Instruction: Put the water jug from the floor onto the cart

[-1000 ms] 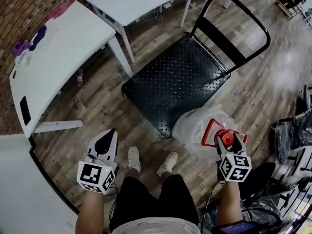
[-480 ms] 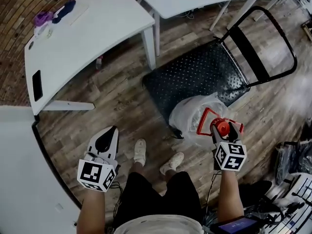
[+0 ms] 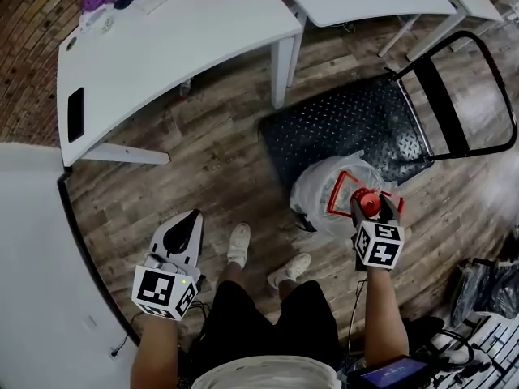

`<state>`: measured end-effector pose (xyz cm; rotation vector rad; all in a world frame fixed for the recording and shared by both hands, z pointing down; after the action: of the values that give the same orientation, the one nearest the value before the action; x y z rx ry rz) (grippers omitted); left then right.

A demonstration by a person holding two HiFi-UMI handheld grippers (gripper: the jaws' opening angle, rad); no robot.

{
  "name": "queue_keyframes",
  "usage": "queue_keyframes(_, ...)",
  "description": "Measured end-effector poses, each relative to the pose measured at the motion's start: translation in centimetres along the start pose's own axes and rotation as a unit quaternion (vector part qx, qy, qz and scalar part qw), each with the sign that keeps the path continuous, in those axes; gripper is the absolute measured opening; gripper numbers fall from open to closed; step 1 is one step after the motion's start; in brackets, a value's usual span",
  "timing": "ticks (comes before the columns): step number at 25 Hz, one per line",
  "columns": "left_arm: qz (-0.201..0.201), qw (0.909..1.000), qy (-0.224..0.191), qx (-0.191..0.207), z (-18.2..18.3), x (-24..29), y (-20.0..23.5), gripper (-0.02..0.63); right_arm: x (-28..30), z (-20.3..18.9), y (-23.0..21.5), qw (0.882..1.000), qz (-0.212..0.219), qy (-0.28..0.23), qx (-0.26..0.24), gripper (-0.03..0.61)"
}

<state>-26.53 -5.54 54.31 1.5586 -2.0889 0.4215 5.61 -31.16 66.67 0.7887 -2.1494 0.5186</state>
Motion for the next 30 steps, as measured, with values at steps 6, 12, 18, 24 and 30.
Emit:
queue_keyframes(6,0.010,0.9999,0.006,-0.007,-0.7,-0.4,0.8,0.000,1.5,-0.8,0.6,1.000,0.005,0.020,-0.005,0.310)
queue_keyframes(12,0.008,0.9999,0.012,-0.003,-0.7,0.1,1.3,0.000,2.5,-1.3,0.7,1.000,0.005,0.026,0.000,0.311)
queue_keyframes(18,-0.008,0.9998,0.001,-0.016,-0.4,0.0,1.9,0.000,2.8,-1.2,0.3,0.999,0.000,0.036,0.015,0.311)
queue_keyframes(24,-0.012,0.9997,-0.004,-0.020,-0.3,-0.3,2.6,0.000,1.5,-0.7,0.3,1.000,-0.022,0.014,0.014,0.311)
queue_keyframes(30,-0.034,0.9991,-0.016,-0.019,0.5,0.0,3.7,0.000,-3.8,3.3,2.6,0.996,-0.029,-0.078,-0.009,0.311)
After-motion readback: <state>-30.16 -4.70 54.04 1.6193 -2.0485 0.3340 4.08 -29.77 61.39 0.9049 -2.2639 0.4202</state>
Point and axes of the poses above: the fingertips, and each gripper's own axes: x forward along the fingers, y to its left, z out of its top, the point moved 6 cm from there along -x, backward along the fingers, and after that the axes turned 9 degrees about z, right-handed, at the moved point
